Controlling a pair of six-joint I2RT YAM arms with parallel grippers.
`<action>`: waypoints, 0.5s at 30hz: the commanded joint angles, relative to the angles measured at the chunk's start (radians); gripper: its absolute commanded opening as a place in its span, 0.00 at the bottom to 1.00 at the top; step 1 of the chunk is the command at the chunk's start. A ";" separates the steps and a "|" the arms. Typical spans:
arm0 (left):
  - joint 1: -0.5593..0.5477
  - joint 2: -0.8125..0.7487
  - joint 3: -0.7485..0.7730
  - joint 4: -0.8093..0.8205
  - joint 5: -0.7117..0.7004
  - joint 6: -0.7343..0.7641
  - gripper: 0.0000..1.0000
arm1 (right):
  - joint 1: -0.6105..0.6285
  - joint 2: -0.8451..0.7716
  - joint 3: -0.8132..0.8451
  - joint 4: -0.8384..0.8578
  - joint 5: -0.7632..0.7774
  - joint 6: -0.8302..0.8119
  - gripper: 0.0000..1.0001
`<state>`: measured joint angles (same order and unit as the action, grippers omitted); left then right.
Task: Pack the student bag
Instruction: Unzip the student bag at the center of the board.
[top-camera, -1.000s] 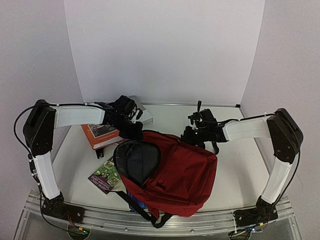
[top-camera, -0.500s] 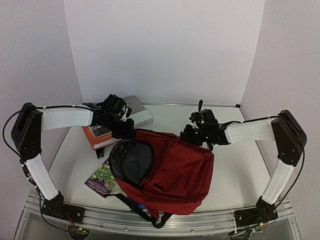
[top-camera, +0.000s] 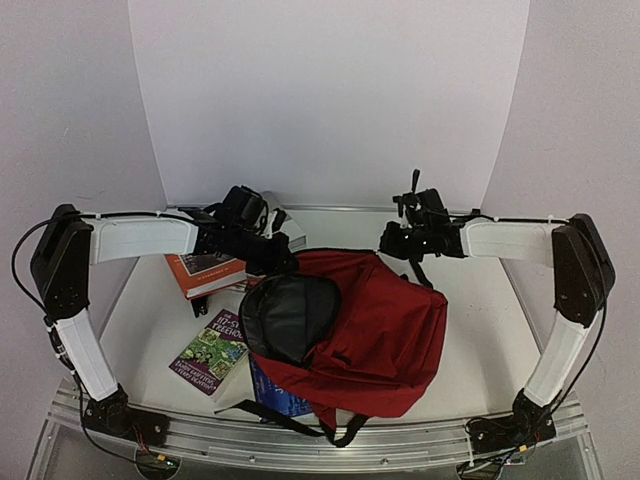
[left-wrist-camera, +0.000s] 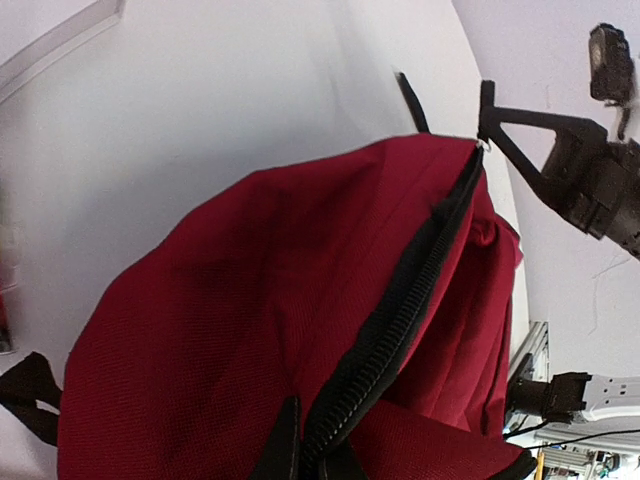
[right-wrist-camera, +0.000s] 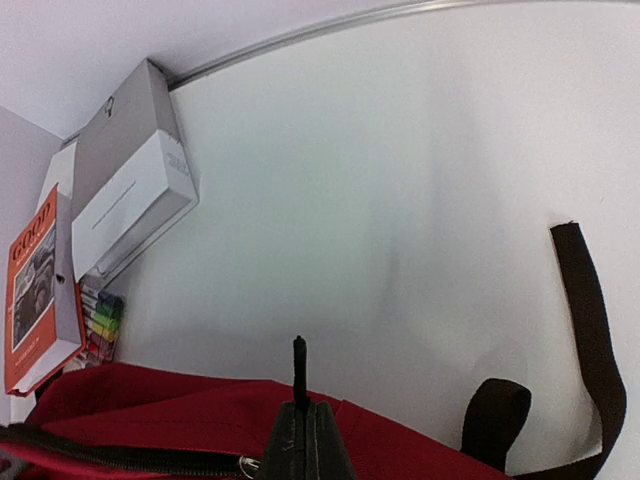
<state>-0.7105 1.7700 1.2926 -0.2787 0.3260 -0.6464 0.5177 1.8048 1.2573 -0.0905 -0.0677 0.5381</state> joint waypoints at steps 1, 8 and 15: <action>-0.054 0.029 0.056 0.018 -0.053 -0.072 0.00 | -0.090 0.069 0.124 -0.083 0.104 -0.158 0.00; -0.064 0.046 0.044 0.005 -0.139 -0.102 0.00 | -0.094 0.168 0.274 -0.131 0.015 -0.218 0.02; -0.009 0.024 0.022 -0.029 -0.154 -0.095 0.37 | -0.094 0.092 0.262 -0.150 -0.171 -0.215 0.52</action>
<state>-0.7607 1.8229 1.3195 -0.2596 0.2062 -0.7375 0.4424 1.9673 1.4974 -0.2193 -0.1457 0.3379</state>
